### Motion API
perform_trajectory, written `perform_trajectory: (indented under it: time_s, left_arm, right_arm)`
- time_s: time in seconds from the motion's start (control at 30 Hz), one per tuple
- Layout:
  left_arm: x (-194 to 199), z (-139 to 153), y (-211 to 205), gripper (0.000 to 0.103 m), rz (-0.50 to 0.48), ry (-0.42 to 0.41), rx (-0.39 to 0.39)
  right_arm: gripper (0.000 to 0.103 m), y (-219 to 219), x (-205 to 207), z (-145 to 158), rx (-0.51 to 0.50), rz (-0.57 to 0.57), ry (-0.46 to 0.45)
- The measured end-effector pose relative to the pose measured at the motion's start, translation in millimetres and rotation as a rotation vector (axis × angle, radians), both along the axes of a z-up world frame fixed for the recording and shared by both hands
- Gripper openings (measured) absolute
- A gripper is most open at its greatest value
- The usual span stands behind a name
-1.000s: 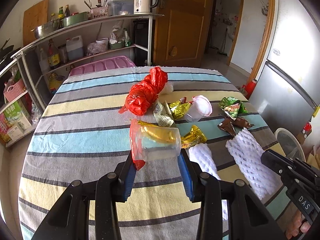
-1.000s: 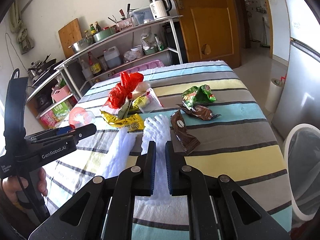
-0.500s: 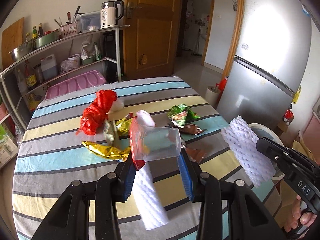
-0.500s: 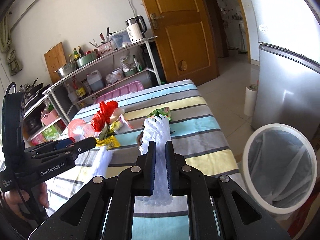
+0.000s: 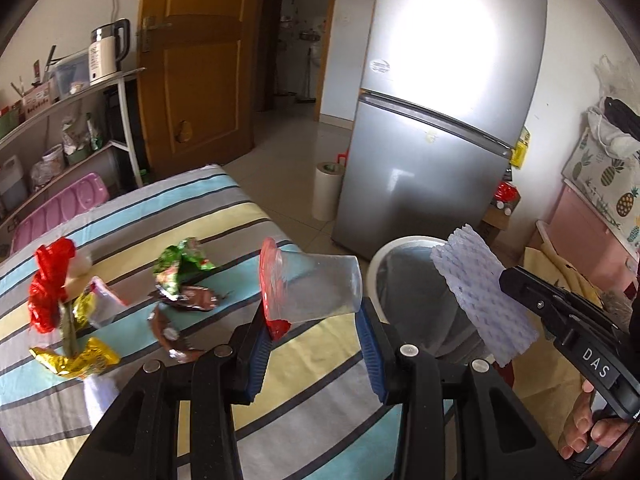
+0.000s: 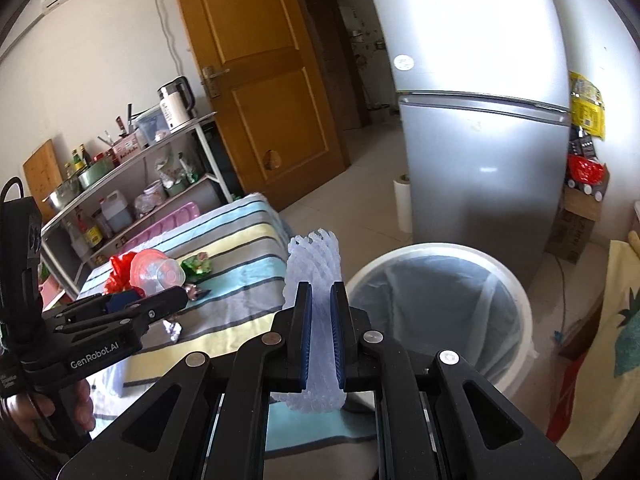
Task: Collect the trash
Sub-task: 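Carry both items over the white bin and open both tools to drop them, then move both open tools back over the table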
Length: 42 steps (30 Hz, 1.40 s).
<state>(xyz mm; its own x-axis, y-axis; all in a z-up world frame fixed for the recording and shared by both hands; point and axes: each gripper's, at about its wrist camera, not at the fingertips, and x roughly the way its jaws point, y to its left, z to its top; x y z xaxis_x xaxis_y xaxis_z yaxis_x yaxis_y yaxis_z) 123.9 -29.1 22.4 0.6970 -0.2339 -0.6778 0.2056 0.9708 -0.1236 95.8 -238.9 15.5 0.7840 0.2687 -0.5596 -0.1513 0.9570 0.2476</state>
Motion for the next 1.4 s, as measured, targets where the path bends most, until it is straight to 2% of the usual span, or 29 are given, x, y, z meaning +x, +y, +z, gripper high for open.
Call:
perform_trajectory:
  time_s: [0.27, 0.37, 0.6, 0.7, 0.77, 0.83, 1.0, 1.3, 1.4]
  left_arm:
    - [24.3, -17.2, -75.8, 0.041, -0.142, 0.041, 0.003]
    - [35.6, -26.3, -94.5, 0.041, -0.170, 0.070, -0.007]
    - [57.0, -51.7, -123.7, 0.041, -0.206, 0.140, 0.022]
    - [60.3, -56.6, -126.3, 0.044, -0.202, 0.150, 0.031]
    - [62.8, -59.3, -126.2, 0.049, -0.196, 0.165, 0.032]
    - [64.4, -60.5, -122.3, 0.053, -0.185, 0.170, 0.034]
    - [62.2, -57.7, -112.3, 0.054, -0.165, 0.160, 0.022]
    - [35.7, -27.2, -71.4, 0.054, -0.097, 0.077, 0.015]
    - [28.4, -20.2, -53.3, 0.054, -0.066, 0.072, 0.004]
  right_arm:
    - [0.010, -51.0, 12.4, -12.9, -0.025, -0.113, 0.049]
    - [0.010, -64.3, 20.1, -24.2, -0.033, -0.135, 0.079]
    - [0.011, -78.4, 41.3, -52.8, -0.054, -0.141, 0.151]
    - [0.016, -83.0, 45.4, -59.4, -0.045, -0.158, 0.165]
    - [0.029, -85.7, 47.7, -63.1, -0.044, -0.171, 0.173]
    - [0.033, -87.4, 50.0, -66.1, -0.048, -0.183, 0.183]
    - [0.033, -85.9, 45.5, -63.3, -0.042, -0.191, 0.174]
    - [0.033, -62.7, 29.7, -39.7, -0.023, -0.157, 0.092]
    - [0.033, -49.6, 25.8, -32.0, -0.030, -0.135, 0.069]
